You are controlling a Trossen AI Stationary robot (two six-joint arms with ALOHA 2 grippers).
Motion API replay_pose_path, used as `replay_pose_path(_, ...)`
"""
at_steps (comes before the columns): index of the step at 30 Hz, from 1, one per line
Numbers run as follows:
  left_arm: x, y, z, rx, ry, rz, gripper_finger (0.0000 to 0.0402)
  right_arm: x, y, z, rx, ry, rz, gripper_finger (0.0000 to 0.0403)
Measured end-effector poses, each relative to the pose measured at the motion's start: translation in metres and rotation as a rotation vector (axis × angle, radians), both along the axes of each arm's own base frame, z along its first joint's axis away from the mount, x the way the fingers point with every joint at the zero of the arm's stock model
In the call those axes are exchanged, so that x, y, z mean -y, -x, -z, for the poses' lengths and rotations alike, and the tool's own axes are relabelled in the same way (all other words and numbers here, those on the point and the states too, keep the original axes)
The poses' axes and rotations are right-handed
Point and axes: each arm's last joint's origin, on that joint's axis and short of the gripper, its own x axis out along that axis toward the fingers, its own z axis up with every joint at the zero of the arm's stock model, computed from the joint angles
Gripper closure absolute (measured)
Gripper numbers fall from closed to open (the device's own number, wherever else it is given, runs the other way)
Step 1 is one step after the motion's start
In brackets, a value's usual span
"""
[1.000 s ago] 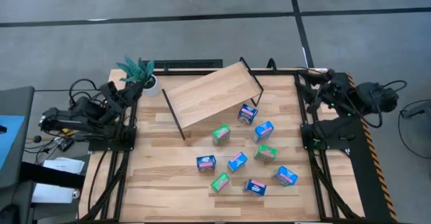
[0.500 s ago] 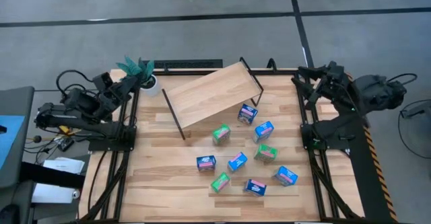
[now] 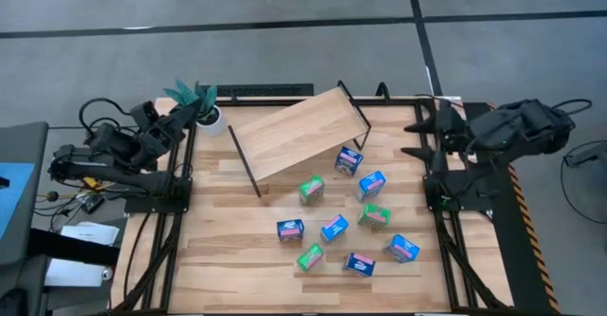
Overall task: Stack cereal on shelf
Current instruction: Put the top blue cereal box on the shelf
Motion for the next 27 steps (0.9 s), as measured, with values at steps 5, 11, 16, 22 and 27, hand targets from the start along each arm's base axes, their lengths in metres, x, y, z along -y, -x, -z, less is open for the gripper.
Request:
replay_pose_path(5,0.0,-0.002,0.002,-0.026,0.01,0.005,0.0119,0.002,-0.014,0.004,-0.055,0.064,0.025,0.0117)
replay_pose_path(11,0.0,-0.003,0.003,-0.041,0.011,0.002,0.0119,0.008,-0.04,0.018,-0.199,0.098,0.098,0.0117)
replay_pose_path(16,0.0,-0.005,0.006,-0.073,0.01,0.004,0.0119,0.018,-0.065,0.046,-0.49,0.131,0.137,0.0117)
replay_pose_path(22,0.0,-0.007,0.009,-0.121,0.005,0.002,0.0119,0.025,-0.095,0.083,-0.682,0.059,0.086,0.0116)
replay_pose_path(27,0.001,-0.008,0.011,-0.143,-0.001,0.0,0.0119,0.032,-0.114,0.116,-0.704,-0.044,0.005,0.0116)
